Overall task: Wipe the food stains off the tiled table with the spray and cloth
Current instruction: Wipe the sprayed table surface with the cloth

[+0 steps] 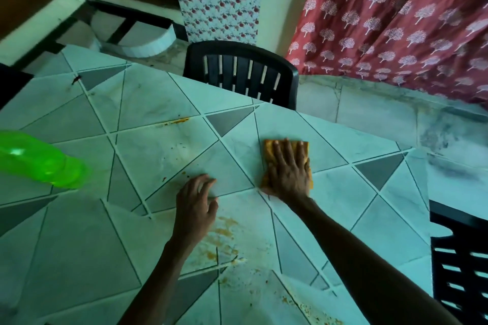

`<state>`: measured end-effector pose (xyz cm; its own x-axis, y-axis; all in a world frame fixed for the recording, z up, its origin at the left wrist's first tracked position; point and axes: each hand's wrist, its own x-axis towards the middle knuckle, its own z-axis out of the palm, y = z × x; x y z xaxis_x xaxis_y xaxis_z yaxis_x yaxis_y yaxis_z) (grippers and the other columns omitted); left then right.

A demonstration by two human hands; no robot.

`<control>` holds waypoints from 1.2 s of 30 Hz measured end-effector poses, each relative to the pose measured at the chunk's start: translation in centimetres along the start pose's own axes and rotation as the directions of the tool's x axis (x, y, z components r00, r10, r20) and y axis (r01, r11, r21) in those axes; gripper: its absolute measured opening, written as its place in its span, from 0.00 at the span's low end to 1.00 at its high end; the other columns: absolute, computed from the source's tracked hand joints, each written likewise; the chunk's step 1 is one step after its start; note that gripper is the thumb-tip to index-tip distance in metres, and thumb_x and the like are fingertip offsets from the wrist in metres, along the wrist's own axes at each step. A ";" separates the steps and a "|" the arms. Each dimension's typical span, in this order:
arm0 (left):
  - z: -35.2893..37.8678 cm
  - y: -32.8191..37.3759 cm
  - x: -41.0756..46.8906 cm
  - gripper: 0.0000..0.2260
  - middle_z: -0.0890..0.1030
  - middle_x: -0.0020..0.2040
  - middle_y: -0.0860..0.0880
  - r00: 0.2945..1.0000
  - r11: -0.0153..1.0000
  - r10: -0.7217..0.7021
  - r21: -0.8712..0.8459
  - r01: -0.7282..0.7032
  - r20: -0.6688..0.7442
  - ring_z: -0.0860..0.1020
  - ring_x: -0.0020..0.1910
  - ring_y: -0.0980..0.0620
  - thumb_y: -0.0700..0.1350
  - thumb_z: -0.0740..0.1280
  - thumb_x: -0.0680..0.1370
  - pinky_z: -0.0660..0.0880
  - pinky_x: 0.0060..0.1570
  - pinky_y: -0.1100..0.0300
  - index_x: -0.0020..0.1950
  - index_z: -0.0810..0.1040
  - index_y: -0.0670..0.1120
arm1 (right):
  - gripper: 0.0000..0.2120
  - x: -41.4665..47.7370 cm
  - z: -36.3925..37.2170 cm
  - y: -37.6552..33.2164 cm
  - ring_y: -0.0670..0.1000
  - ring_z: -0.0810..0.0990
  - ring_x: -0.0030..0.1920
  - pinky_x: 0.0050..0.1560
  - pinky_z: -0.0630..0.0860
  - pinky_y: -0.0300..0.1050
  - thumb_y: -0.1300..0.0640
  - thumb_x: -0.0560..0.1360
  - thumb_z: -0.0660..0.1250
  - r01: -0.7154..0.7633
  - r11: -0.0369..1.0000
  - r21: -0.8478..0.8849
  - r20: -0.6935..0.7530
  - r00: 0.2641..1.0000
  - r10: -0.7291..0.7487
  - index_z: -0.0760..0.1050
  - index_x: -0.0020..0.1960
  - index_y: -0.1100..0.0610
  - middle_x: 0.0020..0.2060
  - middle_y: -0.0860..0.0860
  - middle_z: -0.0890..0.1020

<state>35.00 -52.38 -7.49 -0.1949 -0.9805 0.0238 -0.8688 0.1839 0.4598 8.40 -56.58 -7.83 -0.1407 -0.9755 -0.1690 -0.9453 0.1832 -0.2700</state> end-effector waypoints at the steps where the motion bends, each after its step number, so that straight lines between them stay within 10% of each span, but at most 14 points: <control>1: -0.1 -0.3 -0.2 0.21 0.72 0.67 0.51 1.000 1.000 -0.004 -0.003 0.004 -0.005 0.70 0.68 0.47 0.47 0.67 0.71 0.68 0.62 0.48 0.65 0.75 0.50 | 0.30 0.1 0.5 -1.9 0.59 0.42 0.81 0.77 0.53 0.65 0.41 0.80 0.48 0.076 0.997 -0.030 0.005 0.997 -0.076 0.50 0.81 0.43 0.81 0.47 0.49; 9: -1.2 -2.1 -0.8 0.22 0.71 0.70 0.51 0.998 0.998 -0.055 -0.013 0.055 -0.016 0.68 0.69 0.48 0.45 0.71 0.73 0.66 0.63 0.49 0.67 0.74 0.52 | 0.31 -10.9 1.9 1.6 0.60 0.51 0.80 0.75 0.55 0.57 0.42 0.81 0.56 0.665 0.729 -0.165 0.131 0.747 -0.652 0.50 0.81 0.41 0.81 0.48 0.54; 16: -1.2 -2.1 -0.8 0.21 0.73 0.69 0.50 0.999 0.998 -0.033 -0.055 0.031 -0.036 0.69 0.68 0.49 0.40 0.69 0.75 0.67 0.65 0.50 0.68 0.75 0.50 | 0.28 -0.2 1.1 0.6 0.60 0.45 0.81 0.76 0.53 0.68 0.41 0.81 0.47 0.180 0.971 -0.158 0.034 0.984 -0.176 0.50 0.80 0.40 0.81 0.46 0.53; 19: -1.6 -2.6 -1.0 0.21 0.75 0.67 0.48 0.990 0.959 -0.111 -0.269 0.084 -0.088 0.71 0.67 0.50 0.33 0.63 0.77 0.67 0.68 0.55 0.69 0.74 0.46 | 0.29 -0.2 1.8 -6.4 0.61 0.47 0.80 0.75 0.55 0.67 0.42 0.80 0.50 0.233 0.969 -0.079 0.032 0.972 -0.231 0.54 0.80 0.43 0.81 0.48 0.54; 28: -4.3 -7.9 -5.3 0.21 0.75 0.64 0.45 0.975 0.983 -0.184 -0.007 0.185 -0.128 0.73 0.65 0.42 0.38 0.72 0.72 0.72 0.63 0.47 0.64 0.76 0.43 | 0.29 -9.3 3.3 -4.7 0.60 0.53 0.80 0.76 0.57 0.60 0.45 0.78 0.61 0.780 0.605 -0.159 0.175 0.626 -0.760 0.60 0.79 0.42 0.80 0.48 0.58; 33: -4.4 -8.7 -6.3 0.19 0.74 0.68 0.47 0.982 0.992 -0.125 0.003 0.127 -0.144 0.73 0.66 0.46 0.39 0.71 0.75 0.72 0.64 0.49 0.66 0.77 0.44 | 0.28 -2.1 1.7 -6.7 0.59 0.45 0.81 0.75 0.56 0.67 0.40 0.81 0.48 0.322 0.946 -0.043 0.098 0.943 -0.317 0.52 0.80 0.41 0.81 0.46 0.54; 36: -4.0 -8.7 -6.3 0.21 0.74 0.69 0.47 0.978 0.989 -0.146 -0.042 0.141 -0.151 0.72 0.67 0.46 0.39 0.71 0.74 0.70 0.66 0.50 0.67 0.76 0.44 | 0.28 1.1 2.4 -13.5 0.59 0.41 0.81 0.77 0.48 0.67 0.43 0.83 0.51 0.227 0.974 -0.006 0.080 0.971 -0.226 0.48 0.81 0.42 0.81 0.45 0.48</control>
<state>45.59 -48.07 -8.05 0.0047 -0.9959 0.0901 -0.8677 0.0408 0.4955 21.71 -59.87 -6.70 0.1003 -0.9788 -0.1786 -0.9544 -0.0439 -0.2953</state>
